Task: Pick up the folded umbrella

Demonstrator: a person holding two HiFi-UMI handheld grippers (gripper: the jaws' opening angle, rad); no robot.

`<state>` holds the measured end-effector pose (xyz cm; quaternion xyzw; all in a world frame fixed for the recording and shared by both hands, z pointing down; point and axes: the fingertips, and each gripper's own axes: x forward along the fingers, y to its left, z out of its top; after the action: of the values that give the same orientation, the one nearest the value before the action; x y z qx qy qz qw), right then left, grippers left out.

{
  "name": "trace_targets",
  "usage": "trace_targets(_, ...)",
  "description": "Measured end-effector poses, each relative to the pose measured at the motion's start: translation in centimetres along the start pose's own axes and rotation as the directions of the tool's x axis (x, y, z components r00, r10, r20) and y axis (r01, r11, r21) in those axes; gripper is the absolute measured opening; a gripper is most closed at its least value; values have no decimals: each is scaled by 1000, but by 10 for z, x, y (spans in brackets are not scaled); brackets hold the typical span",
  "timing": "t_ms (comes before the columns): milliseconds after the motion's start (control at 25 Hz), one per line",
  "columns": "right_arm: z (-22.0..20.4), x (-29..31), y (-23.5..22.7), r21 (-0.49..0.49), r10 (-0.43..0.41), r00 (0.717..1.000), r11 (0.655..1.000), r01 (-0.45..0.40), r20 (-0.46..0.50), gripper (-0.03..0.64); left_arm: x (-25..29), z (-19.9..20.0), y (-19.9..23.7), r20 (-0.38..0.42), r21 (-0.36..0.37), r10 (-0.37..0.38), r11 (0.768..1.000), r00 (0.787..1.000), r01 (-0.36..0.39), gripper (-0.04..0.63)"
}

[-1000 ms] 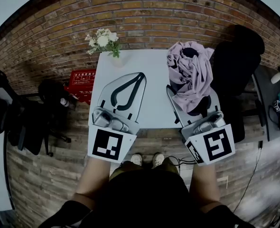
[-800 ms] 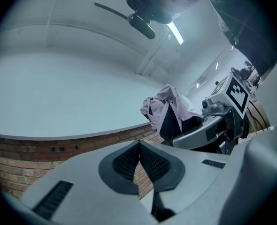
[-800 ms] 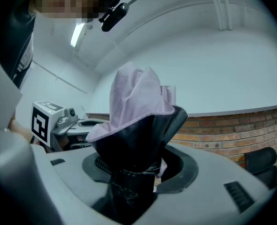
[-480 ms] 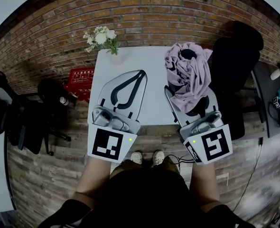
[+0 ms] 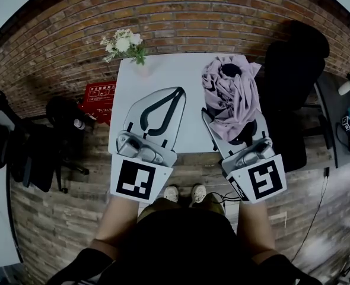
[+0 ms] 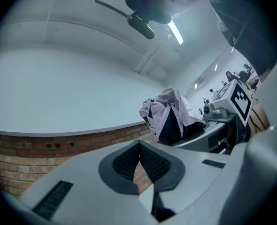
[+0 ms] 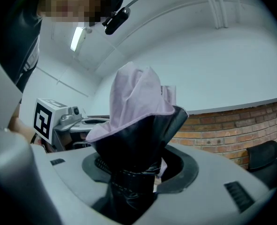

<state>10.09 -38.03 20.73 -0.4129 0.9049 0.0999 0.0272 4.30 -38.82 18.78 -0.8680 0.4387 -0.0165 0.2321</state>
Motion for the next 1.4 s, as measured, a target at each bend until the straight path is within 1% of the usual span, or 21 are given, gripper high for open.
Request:
trace_targets(360,-6,9,-2,-23,-17,1000,1000,16,-14,238,2,-7,4,-14,-4,-4,1000,1000,4,12)
trace_targets(680,-8,12,-4,-48,-32,999,998,32,2,238,1,-12,10,-14,-9,13,1000,1000,-13,12)
trace_targets(880,-9,13,-5,-47,-36,999,998,36,-1,238,1,-13,11,-17,2,24,1000,1000,-24,12)
trace_targets(1080,-10,13,-9,-74,-75,997,994,75,4,235,2,-15,12,-15,2,21,1000,1000,-21,12)
trace_targets(1400,-16,13,-13,-68,-81,997,994,80,-15,235,4,-17,10,-14,-4,17,1000,1000,-17,12)
